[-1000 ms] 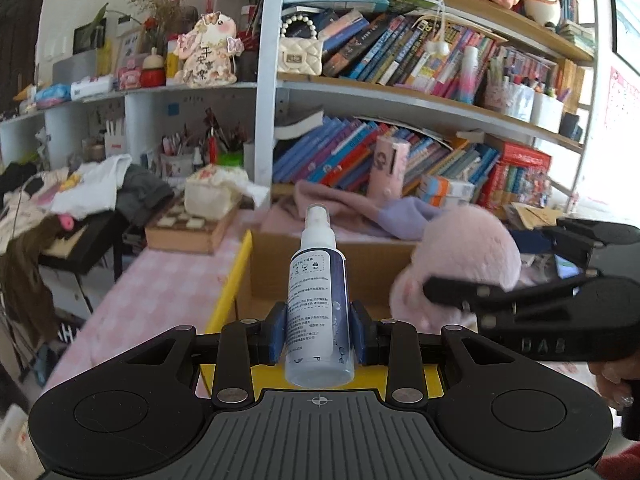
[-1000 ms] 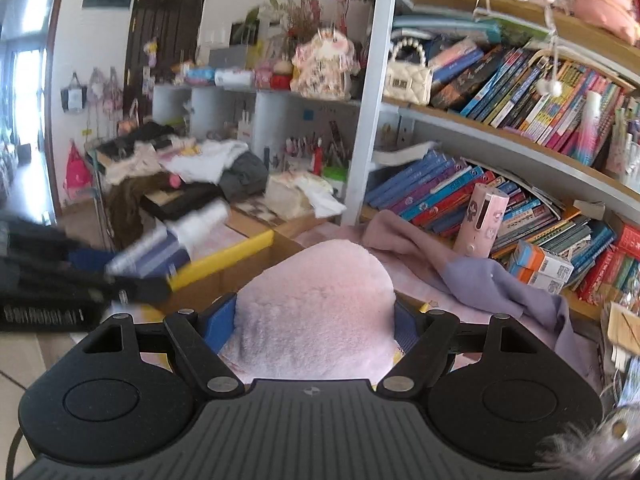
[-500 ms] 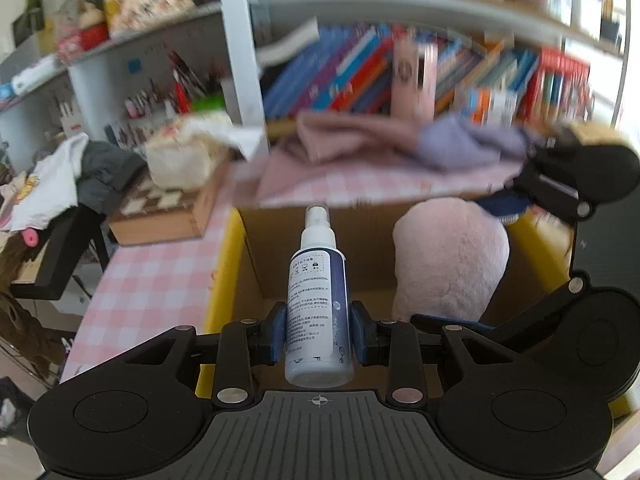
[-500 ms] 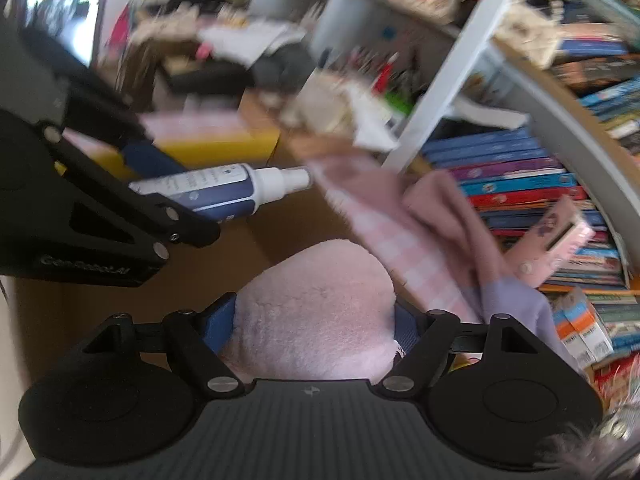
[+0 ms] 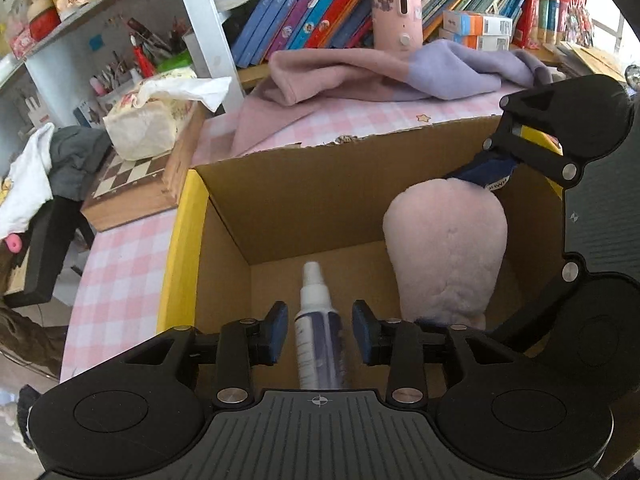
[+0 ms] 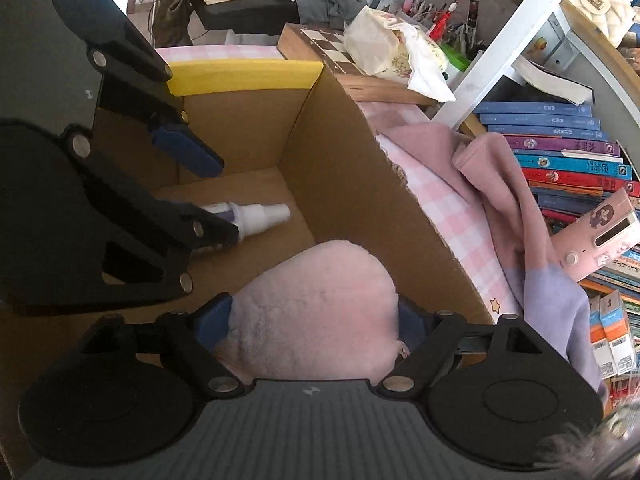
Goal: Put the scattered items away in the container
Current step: 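Open both tools to drop the pig and spray bottle into the box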
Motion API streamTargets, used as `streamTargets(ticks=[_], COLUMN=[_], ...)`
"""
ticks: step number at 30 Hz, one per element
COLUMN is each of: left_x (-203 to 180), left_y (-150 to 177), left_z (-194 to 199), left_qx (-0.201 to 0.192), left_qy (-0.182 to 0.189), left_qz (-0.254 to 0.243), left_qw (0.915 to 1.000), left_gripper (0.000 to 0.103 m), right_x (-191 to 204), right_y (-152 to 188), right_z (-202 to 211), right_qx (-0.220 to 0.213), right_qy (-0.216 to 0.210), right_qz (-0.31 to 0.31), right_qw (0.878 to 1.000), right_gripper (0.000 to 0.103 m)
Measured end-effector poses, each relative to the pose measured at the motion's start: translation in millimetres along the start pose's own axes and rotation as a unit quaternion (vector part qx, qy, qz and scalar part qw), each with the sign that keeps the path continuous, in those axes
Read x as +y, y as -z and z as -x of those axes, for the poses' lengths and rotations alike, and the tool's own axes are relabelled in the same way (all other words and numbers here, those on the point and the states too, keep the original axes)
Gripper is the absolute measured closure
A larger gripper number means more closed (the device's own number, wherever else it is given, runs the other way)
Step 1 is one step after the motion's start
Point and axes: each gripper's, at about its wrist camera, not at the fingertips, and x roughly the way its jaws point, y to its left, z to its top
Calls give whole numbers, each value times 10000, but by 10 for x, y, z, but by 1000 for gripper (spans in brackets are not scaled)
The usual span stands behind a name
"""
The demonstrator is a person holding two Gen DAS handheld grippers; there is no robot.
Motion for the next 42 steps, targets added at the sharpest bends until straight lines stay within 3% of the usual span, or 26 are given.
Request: streamTargets(ticks=[4,8,11,18,28,36,42], left_x=[-16,31,107,74,-117,-255,-283], left_y=[6,28,72,204,515,852,1184], left_z=[27,138,363,894,1526,1861,1923], left_qx=[-57,-251,-581,-1264,-1803,-1980,-1759], left_qy=[-95,-388,-167,-239,-203,-167,-204], left_qz=[-12,117,412,606,727,765,1108], left_qw=[9999,9989,9973,9898,9807,9771,9779], left_gripper=[51,25,9,7,6,5,4], right_x=[41,52,36,34,309,497,674], right_y=[8,35,61,102,353,717,979], right_z=[23,114,265,716,1347,1780,1996], right_qx=[-30,-233,-453,-989,-1547,-1730,-1752], right_qy=[130,391,478,788,1249,1513,1666], right_qz=[63,15,-168,-603,-994,-1550,-1940], right_qw=[9999,9990,9977,9901,9750,9608,9507], right_gripper=[14,2,2,0,0,0,0])
